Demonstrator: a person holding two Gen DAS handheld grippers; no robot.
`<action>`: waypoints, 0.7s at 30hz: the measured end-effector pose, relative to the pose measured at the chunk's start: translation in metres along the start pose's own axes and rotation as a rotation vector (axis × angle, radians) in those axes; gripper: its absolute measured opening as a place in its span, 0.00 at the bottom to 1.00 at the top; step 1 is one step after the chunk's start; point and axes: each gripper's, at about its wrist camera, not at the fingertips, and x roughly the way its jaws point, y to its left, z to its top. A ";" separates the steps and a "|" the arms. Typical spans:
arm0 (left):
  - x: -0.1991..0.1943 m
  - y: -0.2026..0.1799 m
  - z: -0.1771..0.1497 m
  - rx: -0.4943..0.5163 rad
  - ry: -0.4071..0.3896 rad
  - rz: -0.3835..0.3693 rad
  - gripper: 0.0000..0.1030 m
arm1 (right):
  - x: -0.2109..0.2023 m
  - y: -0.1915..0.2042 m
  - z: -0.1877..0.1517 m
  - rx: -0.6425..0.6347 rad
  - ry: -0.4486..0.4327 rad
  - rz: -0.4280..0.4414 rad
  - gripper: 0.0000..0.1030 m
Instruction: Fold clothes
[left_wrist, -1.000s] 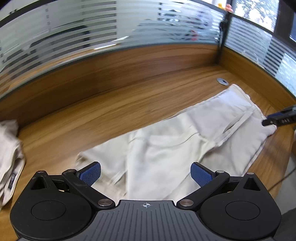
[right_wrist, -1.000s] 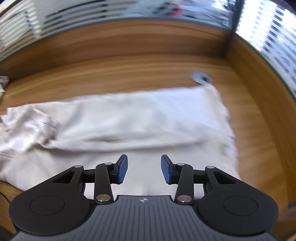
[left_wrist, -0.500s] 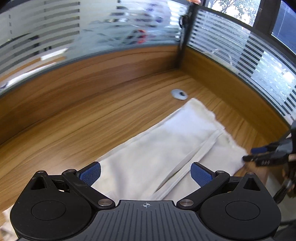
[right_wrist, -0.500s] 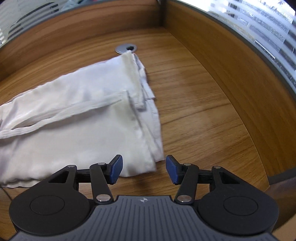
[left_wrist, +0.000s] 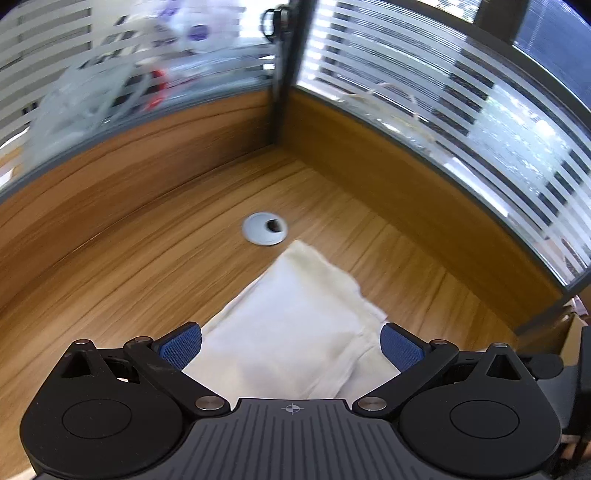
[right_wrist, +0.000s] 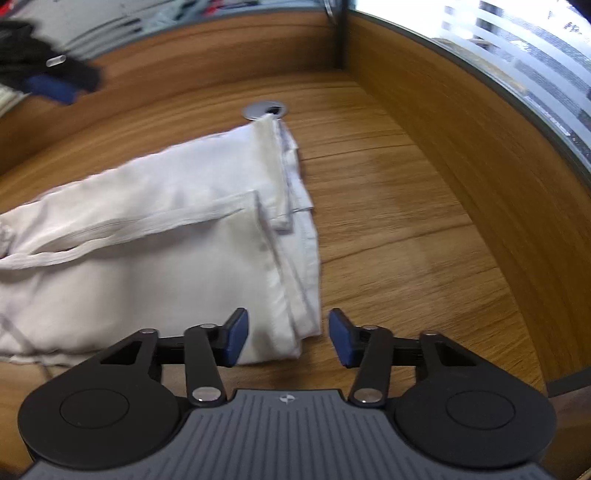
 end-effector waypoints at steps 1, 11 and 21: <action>0.002 -0.003 0.001 0.008 0.003 -0.006 1.00 | -0.002 -0.001 -0.001 -0.005 0.005 0.017 0.40; 0.018 0.001 -0.055 0.023 0.105 -0.010 0.99 | 0.008 -0.014 0.005 -0.056 0.068 0.112 0.06; -0.001 0.027 -0.083 -0.070 0.081 0.068 0.99 | 0.018 -0.006 0.044 -0.234 0.094 0.060 0.06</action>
